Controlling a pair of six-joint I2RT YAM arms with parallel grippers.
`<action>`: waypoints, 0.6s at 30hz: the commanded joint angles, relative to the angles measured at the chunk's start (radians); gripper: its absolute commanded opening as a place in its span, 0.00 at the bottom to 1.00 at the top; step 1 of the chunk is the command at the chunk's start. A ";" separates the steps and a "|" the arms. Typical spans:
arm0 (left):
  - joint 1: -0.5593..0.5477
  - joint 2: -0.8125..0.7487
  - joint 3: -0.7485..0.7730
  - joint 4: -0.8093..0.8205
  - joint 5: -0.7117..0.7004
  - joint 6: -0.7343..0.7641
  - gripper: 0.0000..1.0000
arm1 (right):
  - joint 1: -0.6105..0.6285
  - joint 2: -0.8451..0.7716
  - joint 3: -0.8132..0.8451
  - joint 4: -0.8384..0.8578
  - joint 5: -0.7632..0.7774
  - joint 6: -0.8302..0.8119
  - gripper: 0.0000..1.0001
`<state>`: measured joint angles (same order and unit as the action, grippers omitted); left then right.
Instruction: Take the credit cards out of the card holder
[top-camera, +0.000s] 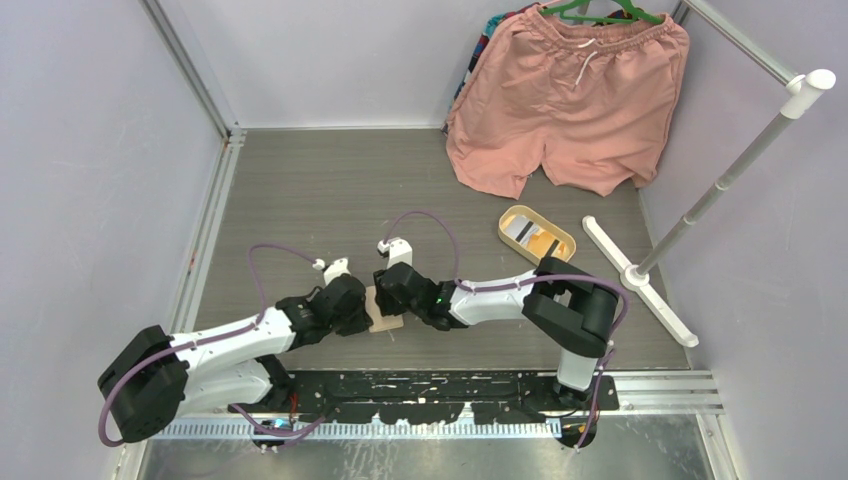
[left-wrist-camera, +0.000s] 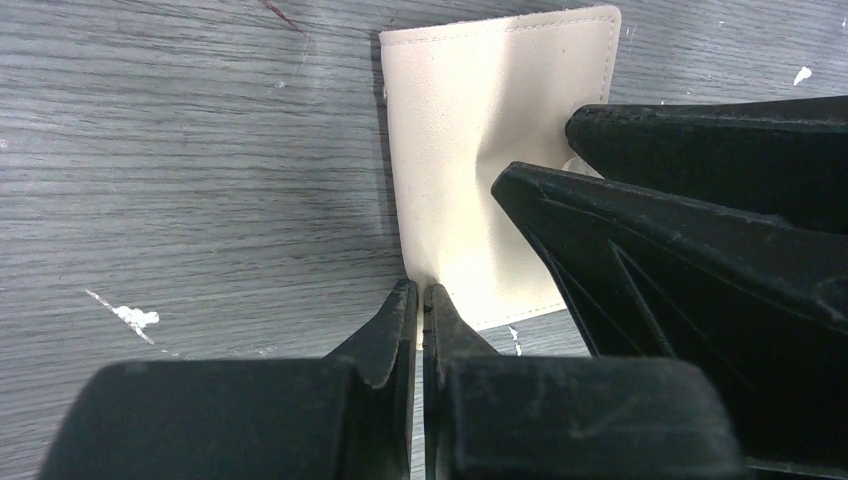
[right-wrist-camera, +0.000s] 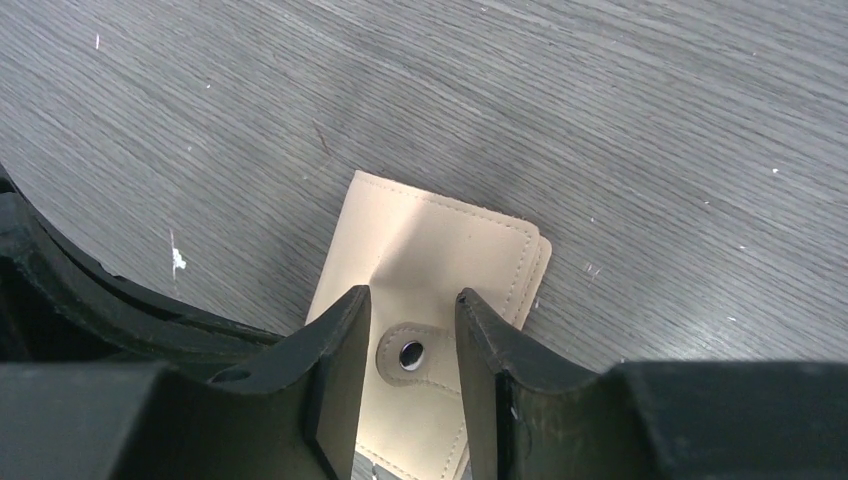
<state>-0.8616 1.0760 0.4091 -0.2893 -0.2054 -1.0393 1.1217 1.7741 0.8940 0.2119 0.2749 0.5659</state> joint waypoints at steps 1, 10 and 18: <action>0.002 0.019 0.013 -0.021 -0.017 0.018 0.00 | 0.000 -0.042 0.038 -0.004 0.014 -0.015 0.42; 0.002 0.020 0.010 -0.019 -0.014 0.017 0.00 | 0.002 -0.104 0.029 -0.041 0.013 -0.030 0.36; 0.003 0.027 0.010 -0.014 -0.013 0.016 0.00 | 0.013 -0.141 0.022 -0.078 0.011 -0.053 0.28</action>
<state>-0.8616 1.0798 0.4095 -0.2882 -0.2054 -1.0393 1.1252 1.6852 0.8959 0.1398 0.2752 0.5362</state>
